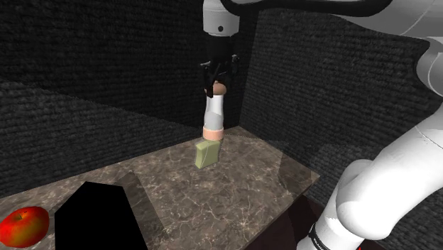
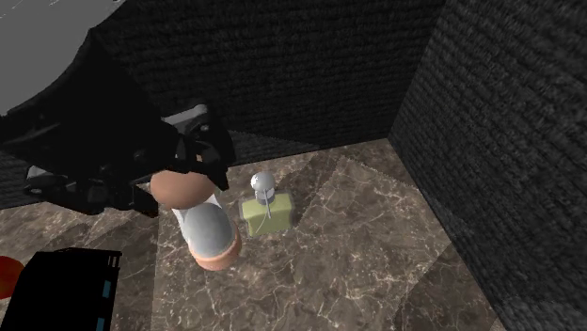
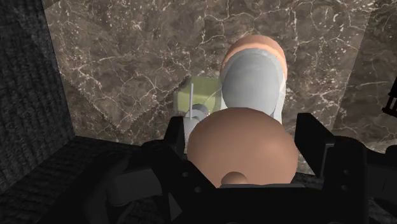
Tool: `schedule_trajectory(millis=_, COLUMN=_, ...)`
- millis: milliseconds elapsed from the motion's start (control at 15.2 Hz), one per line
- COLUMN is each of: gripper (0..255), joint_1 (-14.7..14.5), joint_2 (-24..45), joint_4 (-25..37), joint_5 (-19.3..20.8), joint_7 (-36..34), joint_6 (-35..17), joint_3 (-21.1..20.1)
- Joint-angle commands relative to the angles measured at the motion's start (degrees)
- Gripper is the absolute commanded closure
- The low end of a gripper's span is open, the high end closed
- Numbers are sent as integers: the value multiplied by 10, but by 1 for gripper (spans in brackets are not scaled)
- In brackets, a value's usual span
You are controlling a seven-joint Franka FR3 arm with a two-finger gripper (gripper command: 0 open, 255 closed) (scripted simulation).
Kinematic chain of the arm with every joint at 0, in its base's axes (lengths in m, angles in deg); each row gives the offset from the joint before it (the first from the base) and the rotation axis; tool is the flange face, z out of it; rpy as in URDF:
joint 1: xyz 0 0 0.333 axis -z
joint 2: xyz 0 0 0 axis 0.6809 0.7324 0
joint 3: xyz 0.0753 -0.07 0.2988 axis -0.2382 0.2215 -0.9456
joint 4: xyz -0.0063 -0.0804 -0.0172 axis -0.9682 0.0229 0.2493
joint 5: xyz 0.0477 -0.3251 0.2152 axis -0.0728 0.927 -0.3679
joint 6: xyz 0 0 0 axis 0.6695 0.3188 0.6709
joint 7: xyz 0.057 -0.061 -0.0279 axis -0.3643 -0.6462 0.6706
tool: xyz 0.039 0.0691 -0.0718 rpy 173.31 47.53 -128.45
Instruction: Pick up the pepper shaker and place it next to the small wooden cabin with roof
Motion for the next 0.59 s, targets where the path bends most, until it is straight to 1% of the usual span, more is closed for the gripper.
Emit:
schedule_trajectory(millis=0, gripper=255, joint_1=-11, joint_2=3, joint_4=8, joint_5=-5, joint_7=-32, joint_6=9, joint_3=-22)
schedule_trajectory(millis=528, gripper=255, joint_1=-47, joint_2=49, joint_4=66, joint_5=-13, joint_7=-154, joint_6=42, joint_3=-107)
